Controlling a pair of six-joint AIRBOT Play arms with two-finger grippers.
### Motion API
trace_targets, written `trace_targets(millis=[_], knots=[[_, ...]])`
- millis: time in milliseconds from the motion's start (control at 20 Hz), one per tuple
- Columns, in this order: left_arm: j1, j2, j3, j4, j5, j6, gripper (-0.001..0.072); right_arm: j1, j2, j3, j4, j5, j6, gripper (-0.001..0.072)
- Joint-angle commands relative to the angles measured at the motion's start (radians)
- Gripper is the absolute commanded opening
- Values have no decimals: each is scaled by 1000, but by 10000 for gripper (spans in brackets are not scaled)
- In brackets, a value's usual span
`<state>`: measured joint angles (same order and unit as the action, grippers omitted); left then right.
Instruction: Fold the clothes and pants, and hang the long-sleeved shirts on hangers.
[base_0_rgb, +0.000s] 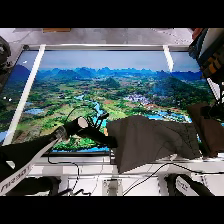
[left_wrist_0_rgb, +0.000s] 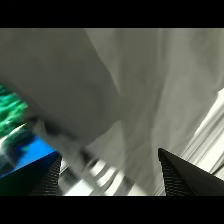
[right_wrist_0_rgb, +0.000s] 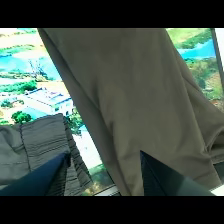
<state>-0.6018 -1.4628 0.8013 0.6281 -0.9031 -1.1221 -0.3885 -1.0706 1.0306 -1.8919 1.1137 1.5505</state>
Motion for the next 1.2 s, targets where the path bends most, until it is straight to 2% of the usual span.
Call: trace_targets(millis=[0,50,150,200,250,350,400,600,700,750,950,1050,1150], knots=[[-48,-15,0,-39,126,-34,702,0,0,0,14,-3,0,471],[-56,-16,0,-39,149,-49,591,0,0,0,14,-3,0,469],[-71,-16,8,-39,182,-57,297,0,0,0,19,-4,0,452],[-71,-16,19,-39,182,-56,30,0,0,0,29,-3,0,452],[-67,-13,34,-37,181,-56,6,0,0,0,34,-3,0,431],[-28,6,86,6,151,-56,6,0,2,0,33,-2,1,136],[2,24,122,56,110,-56,6,0,3,0,33,-2,1,24],[183,129,296,409,-201,-56,6,0,3,0,52,34,0,25],[283,188,336,579,-327,-56,6,0,2,0,125,32,-6,23],[333,217,336,655,-352,-56,6,0,0,0,192,28,-48,23],[497,241,334,821,-363,-33,6,0,-19,-33,690,82,-466,23],[562,222,334,833,-356,-33,7,0,-35,-91,881,127,-601,23],[603,200,334,833,-351,-34,7,0,-51,-178,1021,135,-655,24]])
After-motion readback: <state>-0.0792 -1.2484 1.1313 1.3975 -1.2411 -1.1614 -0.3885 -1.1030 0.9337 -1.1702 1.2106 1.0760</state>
